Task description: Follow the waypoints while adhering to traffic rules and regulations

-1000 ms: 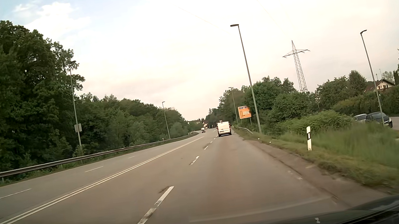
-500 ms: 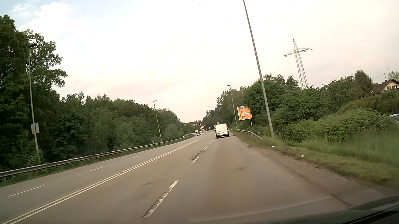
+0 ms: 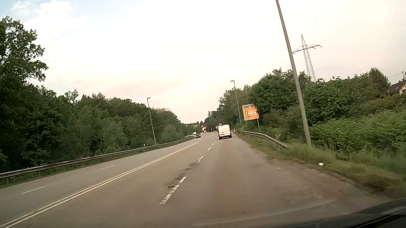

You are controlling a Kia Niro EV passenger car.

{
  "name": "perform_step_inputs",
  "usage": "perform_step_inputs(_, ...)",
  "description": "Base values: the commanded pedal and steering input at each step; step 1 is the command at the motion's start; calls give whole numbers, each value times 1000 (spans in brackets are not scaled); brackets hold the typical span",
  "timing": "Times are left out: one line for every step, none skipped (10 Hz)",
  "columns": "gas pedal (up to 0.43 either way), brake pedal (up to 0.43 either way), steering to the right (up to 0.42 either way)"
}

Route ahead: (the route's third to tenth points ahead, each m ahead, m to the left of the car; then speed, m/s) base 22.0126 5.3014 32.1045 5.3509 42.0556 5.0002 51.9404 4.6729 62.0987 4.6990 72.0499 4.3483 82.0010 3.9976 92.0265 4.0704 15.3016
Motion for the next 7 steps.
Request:
perform_step_inputs(138,0,0)
perform_step_inputs(138,0,0)
perform_step_inputs(138,0,0)
perform_step_inputs(138,0,0)
perform_step_inputs(138,0,-1)
perform_step_inputs(138,0,-3)
perform_step_inputs(138,0,-7)
